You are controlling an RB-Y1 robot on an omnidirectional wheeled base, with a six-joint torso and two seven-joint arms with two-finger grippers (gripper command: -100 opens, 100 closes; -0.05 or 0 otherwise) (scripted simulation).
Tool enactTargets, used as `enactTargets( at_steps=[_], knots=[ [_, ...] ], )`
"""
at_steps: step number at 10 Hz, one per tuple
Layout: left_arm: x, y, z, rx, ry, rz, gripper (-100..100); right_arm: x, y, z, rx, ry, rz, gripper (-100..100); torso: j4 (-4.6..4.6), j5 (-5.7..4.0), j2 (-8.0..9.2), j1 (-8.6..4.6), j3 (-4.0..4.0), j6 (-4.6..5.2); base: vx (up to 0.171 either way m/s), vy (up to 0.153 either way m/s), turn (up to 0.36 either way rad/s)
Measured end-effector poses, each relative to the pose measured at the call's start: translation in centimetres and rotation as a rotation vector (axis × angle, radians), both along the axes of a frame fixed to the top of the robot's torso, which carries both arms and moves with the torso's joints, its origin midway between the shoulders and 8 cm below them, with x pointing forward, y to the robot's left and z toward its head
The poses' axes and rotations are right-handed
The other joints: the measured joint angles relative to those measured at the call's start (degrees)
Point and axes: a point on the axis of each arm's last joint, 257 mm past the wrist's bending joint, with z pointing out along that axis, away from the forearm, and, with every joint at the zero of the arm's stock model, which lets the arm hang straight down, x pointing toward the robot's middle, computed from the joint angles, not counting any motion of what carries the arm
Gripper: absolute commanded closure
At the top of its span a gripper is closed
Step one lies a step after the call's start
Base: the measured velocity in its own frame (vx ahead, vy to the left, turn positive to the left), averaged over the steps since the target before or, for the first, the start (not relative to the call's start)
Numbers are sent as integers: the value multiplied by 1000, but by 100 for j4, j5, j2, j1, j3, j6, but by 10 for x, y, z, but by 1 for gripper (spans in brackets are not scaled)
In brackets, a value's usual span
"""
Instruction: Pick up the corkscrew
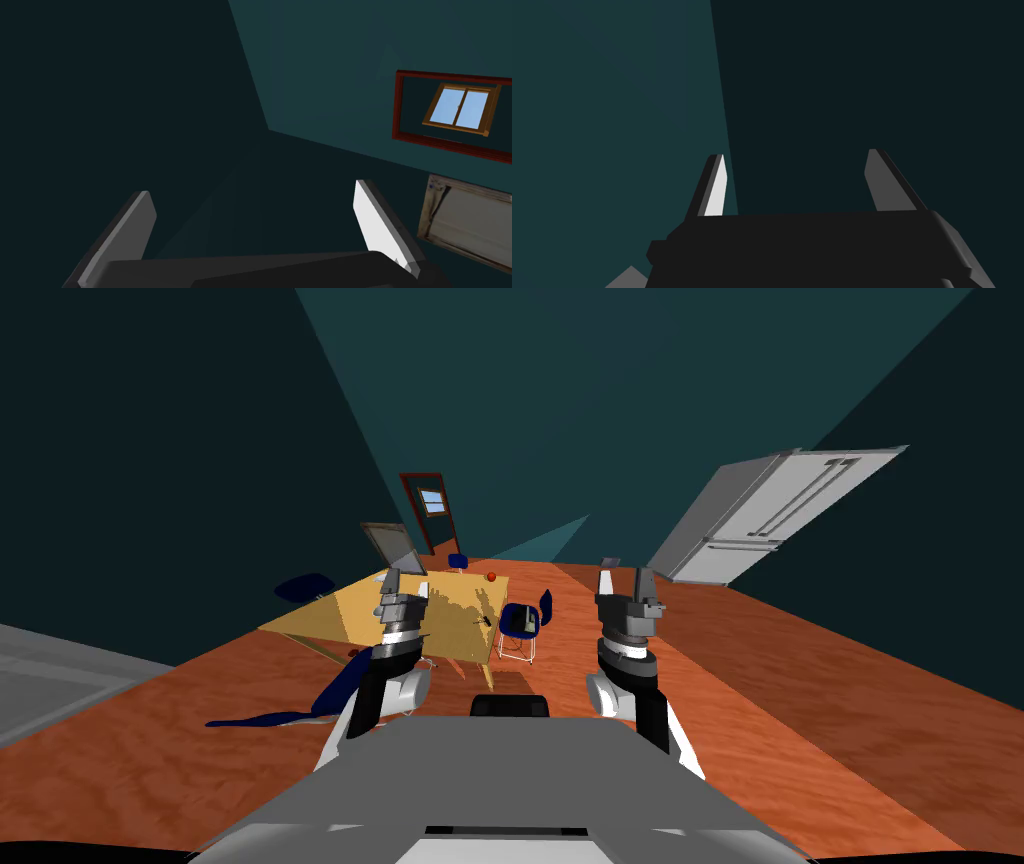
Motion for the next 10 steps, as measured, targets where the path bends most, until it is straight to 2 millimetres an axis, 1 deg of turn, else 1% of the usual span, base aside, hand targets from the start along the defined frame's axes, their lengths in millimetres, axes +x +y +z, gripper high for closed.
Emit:
enactTargets(
  at_steps=[2,4,5,6,7,8,9,10],
  knots=[
    [2,-5,-3,63,19,1,-100,0,0,0,0,0,0,0,2,-2,12,-8,7,2,-45,-38,-159],
    [7,-11,-8,164,49,17,-100,0,0,0,0,0,0,0,5,-5,21,-24,12,3,-53,-72,-230],
    [9,-14,-12,227,68,31,-100,0,0,0,0,0,0,0,5,-6,21,-27,12,3,-28,-77,-257],
    [12,-17,-19,295,90,47,-100,0,0,0,0,0,0,0,4,-7,15,-28,9,3,-8,-47,-62],
    [12,-18,-22,333,100,60,-100,0,0,0,0,0,0,0,2,-5,8,-18,5,-1,4,-43,-217],
    [14,-20,-27,388,116,75,-100,0,0,0,0,0,0,0,1,-4,3,-15,2,3,9,-59,-387],
    [19,-23,-36,461,139,93,-100,0,0,0,0,0,0,0,0,-5,-1,-19,0,4,13,-39,-110],
    [22,-22,-40,508,152,110,-100,0,0,0,0,0,0,0,0,-4,-2,-13,-1,-2,27,-38,-269]
  ],
)
